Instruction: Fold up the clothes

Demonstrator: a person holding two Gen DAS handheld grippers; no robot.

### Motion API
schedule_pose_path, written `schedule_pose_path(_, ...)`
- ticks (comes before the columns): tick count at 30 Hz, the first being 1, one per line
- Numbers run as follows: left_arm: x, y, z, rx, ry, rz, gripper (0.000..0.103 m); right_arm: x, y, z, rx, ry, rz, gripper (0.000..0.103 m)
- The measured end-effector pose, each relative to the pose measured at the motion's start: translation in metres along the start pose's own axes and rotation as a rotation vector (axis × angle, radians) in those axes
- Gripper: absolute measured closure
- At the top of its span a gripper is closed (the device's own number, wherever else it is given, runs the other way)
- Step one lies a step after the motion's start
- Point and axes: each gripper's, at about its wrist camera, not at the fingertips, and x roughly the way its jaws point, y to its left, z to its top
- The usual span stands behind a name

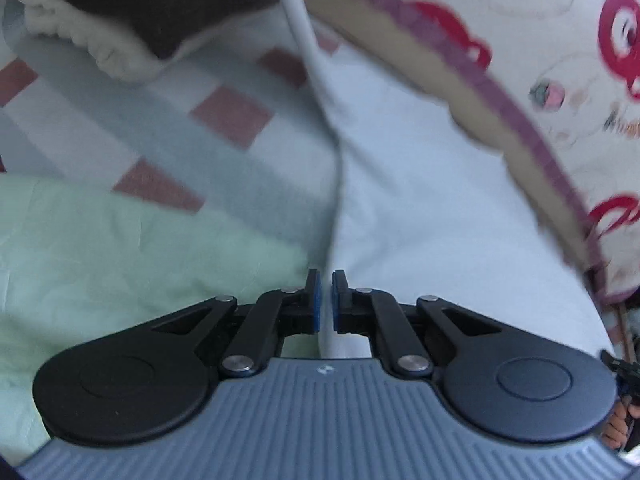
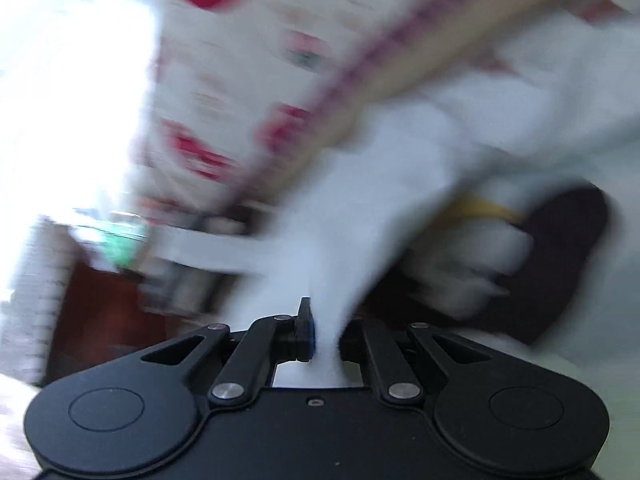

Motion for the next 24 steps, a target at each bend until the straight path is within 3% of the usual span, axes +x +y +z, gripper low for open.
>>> schedule_pose_path(4, 0.000, -0.017, 0.005, 0.045, 0.013, -0.009, 0.100, 0.013, -0.019, -0.006, 0.044, 0.024, -0.081, 0.096)
schedule_pose_path(7, 0.013, -0.021, -0.001, 0.042, 0.086, 0.038, 0.095, 0.015, -0.013, -0.001, -0.023, 0.047, -0.186, 0.096)
schedule_pose_path(10, 0.025, -0.024, -0.004, 0.057, 0.136, 0.105, 0.074, 0.019, -0.019, 0.001, -0.031, 0.068, -0.309, 0.096)
schedule_pose_path(12, 0.026, -0.025, -0.005, 0.047, 0.143, 0.088, 0.061, 0.023, -0.024, -0.001, -0.012, 0.076, -0.341, 0.096)
schedule_pose_path(13, 0.029, -0.023, -0.005, 0.029, 0.152, 0.069, 0.046, 0.024, -0.026, -0.003, 0.005, 0.073, -0.333, 0.096)
schedule_pose_path(14, 0.031, -0.021, -0.005, 0.011, 0.160, 0.051, 0.039, 0.023, -0.029, -0.004, 0.023, 0.067, -0.315, 0.095)
schedule_pose_path(19, 0.048, -0.016, -0.005, -0.038, 0.169, 0.127, 0.038, 0.013, -0.044, -0.008, 0.169, 0.022, -0.167, 0.091)
schedule_pose_path(21, 0.050, -0.020, -0.007, -0.018, 0.161, 0.114, 0.036, 0.014, -0.044, -0.011, 0.206, 0.072, -0.069, 0.089)
schedule_pose_path(23, 0.054, -0.025, -0.010, 0.011, 0.195, 0.009, 0.038, 0.019, -0.037, -0.015, 0.205, 0.113, -0.011, 0.079)
schedule_pose_path(24, 0.057, -0.025, -0.012, 0.009, 0.232, -0.089, 0.039, 0.020, -0.033, -0.016, 0.182, 0.117, -0.010, 0.068)
